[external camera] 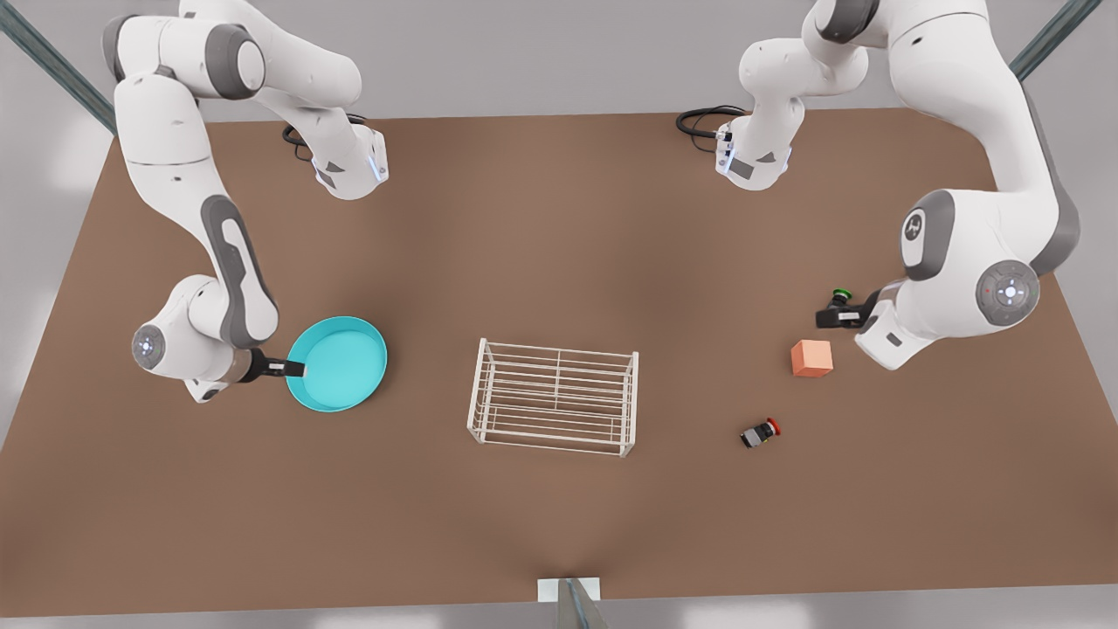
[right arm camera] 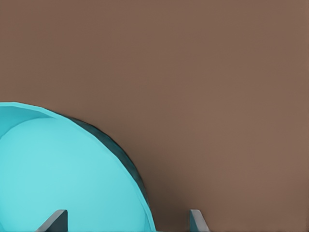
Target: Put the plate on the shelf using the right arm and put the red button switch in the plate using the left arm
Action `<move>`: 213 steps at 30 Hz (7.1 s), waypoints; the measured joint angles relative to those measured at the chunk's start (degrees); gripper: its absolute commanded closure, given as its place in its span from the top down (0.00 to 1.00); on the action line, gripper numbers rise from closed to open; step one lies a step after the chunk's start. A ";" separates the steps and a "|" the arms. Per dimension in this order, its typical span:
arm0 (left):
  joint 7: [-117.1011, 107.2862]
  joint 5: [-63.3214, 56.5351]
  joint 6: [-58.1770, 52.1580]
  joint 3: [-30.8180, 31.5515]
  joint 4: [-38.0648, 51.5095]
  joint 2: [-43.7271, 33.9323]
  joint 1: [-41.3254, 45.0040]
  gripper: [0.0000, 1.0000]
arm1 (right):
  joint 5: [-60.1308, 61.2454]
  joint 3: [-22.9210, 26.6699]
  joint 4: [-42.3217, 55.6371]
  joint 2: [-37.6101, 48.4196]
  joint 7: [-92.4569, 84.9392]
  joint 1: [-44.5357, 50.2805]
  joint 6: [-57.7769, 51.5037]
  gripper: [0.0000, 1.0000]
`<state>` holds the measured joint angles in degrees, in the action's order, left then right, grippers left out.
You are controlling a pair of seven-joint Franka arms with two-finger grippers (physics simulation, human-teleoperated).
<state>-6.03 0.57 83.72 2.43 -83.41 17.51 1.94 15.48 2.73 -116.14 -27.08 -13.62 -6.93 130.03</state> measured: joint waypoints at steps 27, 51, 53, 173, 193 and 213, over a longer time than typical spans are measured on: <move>-4.80 3.08 -1.89 2.80 2.77 0.13 -1.22 1.00 | 2.87 -0.26 -0.69 -1.26 -5.55 -0.51 -2.48 0.22; -8.36 2.25 -1.85 2.91 1.98 -0.13 -2.12 1.00 | 3.69 -4.12 15.83 7.70 -7.52 -0.06 -26.63 0.17; -8.48 2.25 -1.85 2.90 2.07 -0.11 -2.11 1.00 | 5.01 -6.14 16.87 8.11 -7.10 0.02 -28.90 0.17; -126.83 -9.60 45.98 2.22 -1.69 29.44 5.18 1.00 | -20.55 -14.55 18.77 17.36 3.60 -5.63 -32.46 1.00; -130.90 -9.51 47.91 2.22 0.30 32.65 5.17 1.00 | -20.37 -13.86 21.51 16.75 3.30 -6.28 -32.87 1.00; -129.84 -8.93 48.65 1.76 1.34 33.31 4.69 0.39 | -20.44 -13.87 21.63 16.39 3.29 -6.44 -32.88 1.00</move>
<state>-135.87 -8.36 132.37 4.19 -82.07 50.82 6.63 -4.96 -11.14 -94.51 -10.69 -10.33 -13.36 97.15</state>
